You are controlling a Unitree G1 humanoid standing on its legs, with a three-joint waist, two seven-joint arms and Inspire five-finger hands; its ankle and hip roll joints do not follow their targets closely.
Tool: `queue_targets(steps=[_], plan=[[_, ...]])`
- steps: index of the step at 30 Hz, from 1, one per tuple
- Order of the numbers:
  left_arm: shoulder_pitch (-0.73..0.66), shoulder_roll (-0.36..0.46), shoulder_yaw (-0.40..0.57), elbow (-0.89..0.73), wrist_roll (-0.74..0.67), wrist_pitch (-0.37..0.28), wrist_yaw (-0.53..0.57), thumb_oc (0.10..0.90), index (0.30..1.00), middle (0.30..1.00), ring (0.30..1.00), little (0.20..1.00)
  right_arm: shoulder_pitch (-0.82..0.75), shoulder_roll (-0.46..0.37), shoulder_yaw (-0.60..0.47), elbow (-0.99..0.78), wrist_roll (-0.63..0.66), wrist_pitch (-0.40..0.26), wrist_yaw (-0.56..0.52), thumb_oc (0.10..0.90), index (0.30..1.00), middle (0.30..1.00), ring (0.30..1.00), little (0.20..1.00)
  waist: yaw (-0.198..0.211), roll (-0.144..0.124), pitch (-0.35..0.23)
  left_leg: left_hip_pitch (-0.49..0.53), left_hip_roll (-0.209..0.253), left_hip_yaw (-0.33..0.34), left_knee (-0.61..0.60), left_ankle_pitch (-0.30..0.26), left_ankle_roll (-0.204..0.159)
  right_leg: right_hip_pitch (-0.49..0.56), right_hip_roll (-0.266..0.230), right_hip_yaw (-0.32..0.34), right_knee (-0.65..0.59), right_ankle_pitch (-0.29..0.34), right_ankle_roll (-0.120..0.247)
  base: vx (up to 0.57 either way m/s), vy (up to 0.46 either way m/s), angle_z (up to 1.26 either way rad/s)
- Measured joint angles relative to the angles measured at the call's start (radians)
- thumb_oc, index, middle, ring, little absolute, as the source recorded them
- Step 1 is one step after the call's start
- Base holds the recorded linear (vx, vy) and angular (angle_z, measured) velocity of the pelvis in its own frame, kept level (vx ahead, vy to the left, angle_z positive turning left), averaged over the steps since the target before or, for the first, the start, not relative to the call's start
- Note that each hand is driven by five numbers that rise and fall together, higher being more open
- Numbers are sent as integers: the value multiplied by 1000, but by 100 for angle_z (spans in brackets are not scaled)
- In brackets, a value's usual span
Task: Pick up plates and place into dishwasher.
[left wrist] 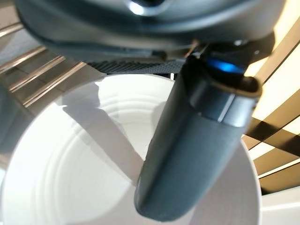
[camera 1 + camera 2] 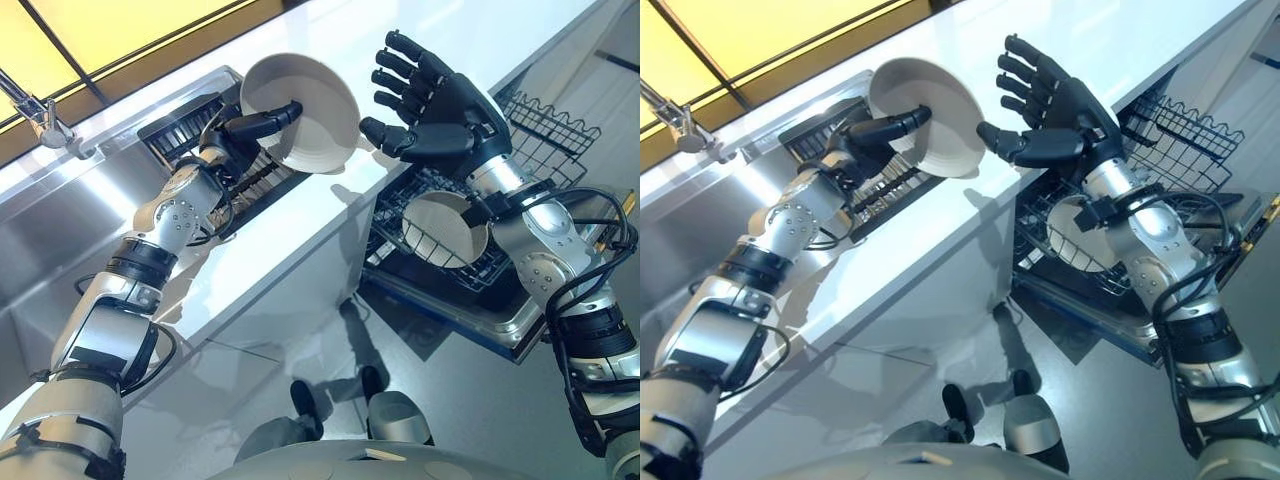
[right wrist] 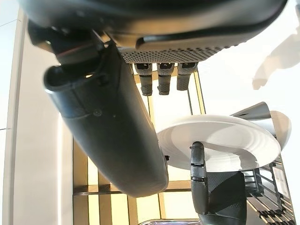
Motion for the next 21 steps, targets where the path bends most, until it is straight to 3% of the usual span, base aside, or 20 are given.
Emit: queue_targets(steps=[5,12,21], plan=[[0,-3,-4,7,0,0,-21,100,300,300,300,200,0,11,0,18,18,14,19,800,900,900,900,900,-11,-18,-10,2,-1,6,-1,-2,2,0,-2,5,0,0,0,-2,1,-3],[0,-51,-11,7,-5,-1,-32,100,300,300,300,200,0,35,79,58,20,22,8,800,900,900,900,900,-16,-19,-11,10,1,6,-2,-6,-3,9,-1,6,0,0,0,0,0,0],[-1,-85,-52,-4,-21,-16,-37,100,300,300,300,200,-6,38,103,75,20,69,2,800,900,900,900,900,-12,-19,-11,10,-1,0,-2,-5,-1,11,-2,2,0,0,0,-1,-1,0]])
